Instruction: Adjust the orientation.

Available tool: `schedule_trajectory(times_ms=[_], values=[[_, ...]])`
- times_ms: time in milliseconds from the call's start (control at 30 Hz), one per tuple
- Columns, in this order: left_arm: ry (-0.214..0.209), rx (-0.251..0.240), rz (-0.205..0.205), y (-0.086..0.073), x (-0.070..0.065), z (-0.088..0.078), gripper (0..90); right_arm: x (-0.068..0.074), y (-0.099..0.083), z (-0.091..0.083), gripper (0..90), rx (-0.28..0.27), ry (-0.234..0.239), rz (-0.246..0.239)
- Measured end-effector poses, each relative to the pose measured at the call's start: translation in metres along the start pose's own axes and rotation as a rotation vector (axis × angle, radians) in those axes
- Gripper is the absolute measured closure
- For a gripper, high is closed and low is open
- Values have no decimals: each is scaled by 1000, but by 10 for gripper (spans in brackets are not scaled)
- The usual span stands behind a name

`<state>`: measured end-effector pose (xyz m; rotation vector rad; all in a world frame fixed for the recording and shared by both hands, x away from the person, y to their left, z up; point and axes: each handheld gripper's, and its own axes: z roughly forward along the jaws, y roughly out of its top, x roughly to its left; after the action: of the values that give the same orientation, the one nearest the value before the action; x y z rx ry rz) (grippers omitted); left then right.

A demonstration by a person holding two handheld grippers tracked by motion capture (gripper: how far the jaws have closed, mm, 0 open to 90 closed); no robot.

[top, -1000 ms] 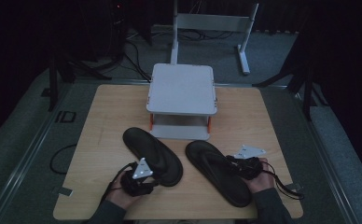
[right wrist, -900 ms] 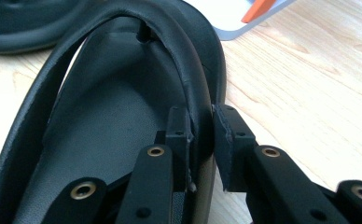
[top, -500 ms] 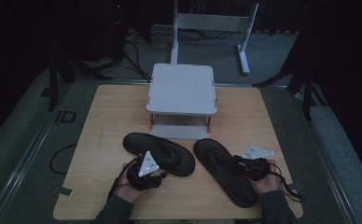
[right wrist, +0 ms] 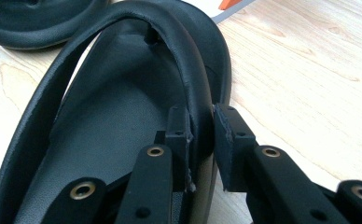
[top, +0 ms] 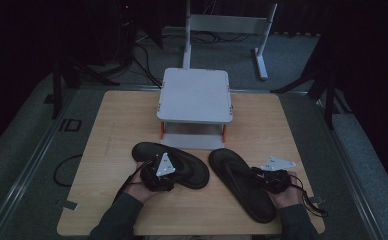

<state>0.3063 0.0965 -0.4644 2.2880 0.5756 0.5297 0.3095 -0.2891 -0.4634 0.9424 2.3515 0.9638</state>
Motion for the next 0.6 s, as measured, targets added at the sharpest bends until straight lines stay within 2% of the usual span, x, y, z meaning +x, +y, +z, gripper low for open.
schedule_trajectory(times_ms=[167,267,433,600], values=[[4,10,3,1,-6,-7,638,-1,0,-2,767,-5,7,6],[3,17,-3,2,-7,-9,677,-1,-1,-3,768,-9,9,6],[20,4,-46,9,-6,-10,788,-3,0,-5,770,-21,10,18],[32,-21,-105,12,1,-12,793,-4,0,-7,772,-34,12,29]])
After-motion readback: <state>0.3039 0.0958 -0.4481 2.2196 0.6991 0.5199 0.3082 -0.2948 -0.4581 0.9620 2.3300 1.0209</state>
